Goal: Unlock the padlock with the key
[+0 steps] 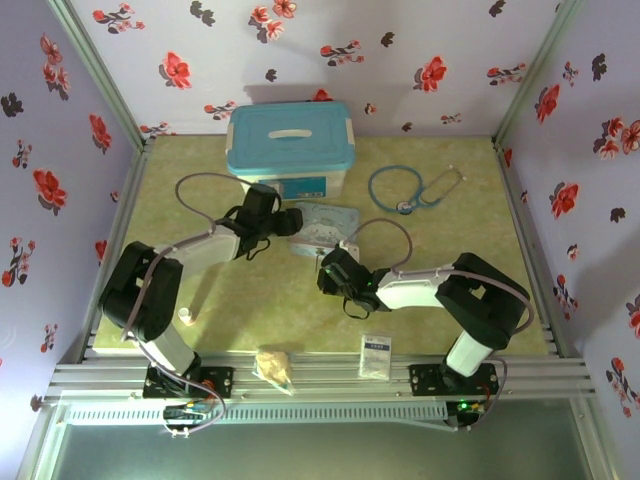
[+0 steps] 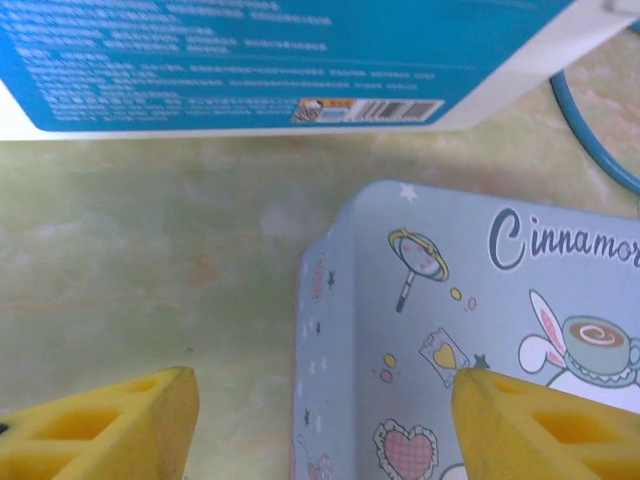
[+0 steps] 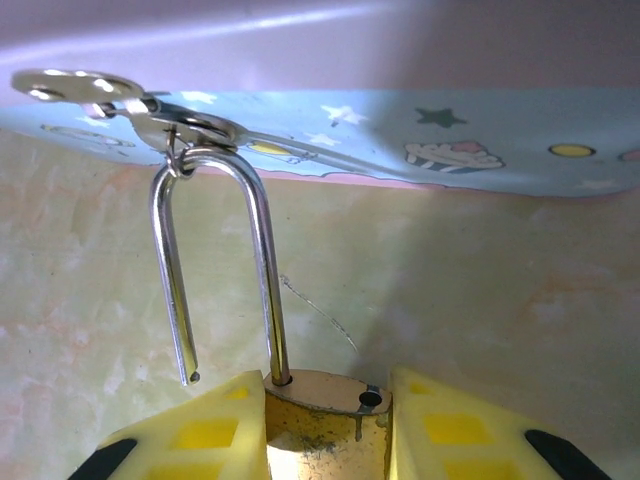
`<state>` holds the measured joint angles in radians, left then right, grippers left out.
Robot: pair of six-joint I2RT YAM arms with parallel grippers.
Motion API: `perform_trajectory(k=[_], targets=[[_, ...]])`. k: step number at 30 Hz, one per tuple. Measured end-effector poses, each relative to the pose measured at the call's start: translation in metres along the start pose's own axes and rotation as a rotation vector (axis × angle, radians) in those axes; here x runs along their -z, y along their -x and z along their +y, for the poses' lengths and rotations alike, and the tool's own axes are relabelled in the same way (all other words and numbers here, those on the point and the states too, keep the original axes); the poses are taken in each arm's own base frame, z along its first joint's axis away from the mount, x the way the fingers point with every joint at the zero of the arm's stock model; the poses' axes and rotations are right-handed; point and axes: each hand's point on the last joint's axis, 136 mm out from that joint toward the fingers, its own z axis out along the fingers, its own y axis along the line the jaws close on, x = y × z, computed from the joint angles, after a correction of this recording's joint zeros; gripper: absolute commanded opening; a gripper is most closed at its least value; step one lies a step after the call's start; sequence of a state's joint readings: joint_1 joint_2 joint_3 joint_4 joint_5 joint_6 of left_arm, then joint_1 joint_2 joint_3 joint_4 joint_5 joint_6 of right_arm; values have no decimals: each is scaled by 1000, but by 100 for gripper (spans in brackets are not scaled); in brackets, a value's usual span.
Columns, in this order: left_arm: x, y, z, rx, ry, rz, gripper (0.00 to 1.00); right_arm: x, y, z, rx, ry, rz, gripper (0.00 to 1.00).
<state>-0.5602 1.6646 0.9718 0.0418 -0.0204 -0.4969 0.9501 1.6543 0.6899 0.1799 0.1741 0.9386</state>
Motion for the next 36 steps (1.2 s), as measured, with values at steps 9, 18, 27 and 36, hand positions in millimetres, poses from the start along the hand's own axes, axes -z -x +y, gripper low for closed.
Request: perform_trajectory(k=[9, 18, 27, 36], targets=[[-8, -18, -10, -50, 10, 36, 64, -1, 3, -1, -178, 27, -38, 27], [-14, -15, -16, -68, -17, -3, 57, -2, 7, -1, -310, 40, -62, 24], [-16, -14, -18, -98, -35, -39, 54, -3, 11, -1, -377, 27, -102, 21], [-16, -11, -18, -131, -44, -69, 54, -1, 19, -5, -442, 20, -158, 21]])
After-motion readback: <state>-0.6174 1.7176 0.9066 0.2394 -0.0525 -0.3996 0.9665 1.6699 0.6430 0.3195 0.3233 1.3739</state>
